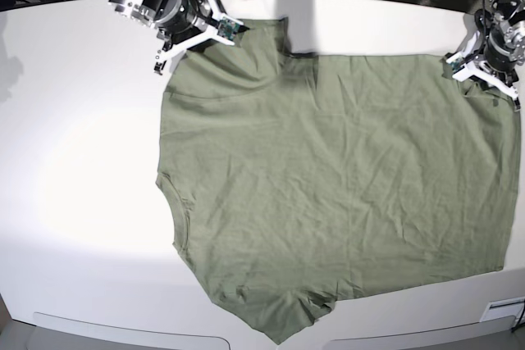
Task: Fold the T-shirt properly
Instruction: 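Lift the grasped shoulder with right gripper while left holds hem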
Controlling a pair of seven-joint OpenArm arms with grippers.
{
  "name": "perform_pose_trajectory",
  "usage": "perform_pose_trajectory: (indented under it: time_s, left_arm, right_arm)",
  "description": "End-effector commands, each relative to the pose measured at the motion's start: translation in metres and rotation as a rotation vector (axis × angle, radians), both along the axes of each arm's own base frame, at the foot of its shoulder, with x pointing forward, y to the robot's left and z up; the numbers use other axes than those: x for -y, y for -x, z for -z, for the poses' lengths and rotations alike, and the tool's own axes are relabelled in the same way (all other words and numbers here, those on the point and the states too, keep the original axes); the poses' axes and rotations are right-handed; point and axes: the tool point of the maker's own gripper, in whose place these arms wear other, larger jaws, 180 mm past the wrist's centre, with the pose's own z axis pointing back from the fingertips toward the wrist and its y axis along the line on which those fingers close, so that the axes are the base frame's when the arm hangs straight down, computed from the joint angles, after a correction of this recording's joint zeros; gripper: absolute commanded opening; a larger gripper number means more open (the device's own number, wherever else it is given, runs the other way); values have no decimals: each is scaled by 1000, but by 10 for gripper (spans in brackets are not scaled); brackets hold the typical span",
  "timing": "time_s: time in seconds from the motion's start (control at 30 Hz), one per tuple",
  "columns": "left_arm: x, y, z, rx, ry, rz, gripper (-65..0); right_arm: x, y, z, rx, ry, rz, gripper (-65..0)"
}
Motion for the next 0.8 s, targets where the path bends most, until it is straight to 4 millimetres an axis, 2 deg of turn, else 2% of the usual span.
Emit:
perform_pose_trajectory:
  time_s: [0.0,0.07,0.1,0.23,0.4,0.57,0.77]
  left_arm:
    - [-5,-7,-8,21,-14,8,-650]
    - [-5,-7,-8,21,-14,8,-650]
    - [-5,-7,-8,21,-14,8,-650]
    - [-5,-7,-8,21,-15,8,-650]
    - [-10,-6,-8,17,-39,-8,-650]
    - [-13,-6,-11,19,-59,-21,-650]
    - [-11,-17,-25,76,-69,-13,-650]
  right_arm:
    - [7,-4,-2,19,26,1,-566]
    - [7,-4,-2,19,26,1,-639]
    - [7,-4,-2,19,26,1,-650]
    - [2,-7,-7,34,7,-6,-650]
    - [-15,-17,-32,102,-51,-22,-650]
    - [-27,-34,-56,199,-125,19,-650]
    - [-26,-61,-71,286,-146,68,-650]
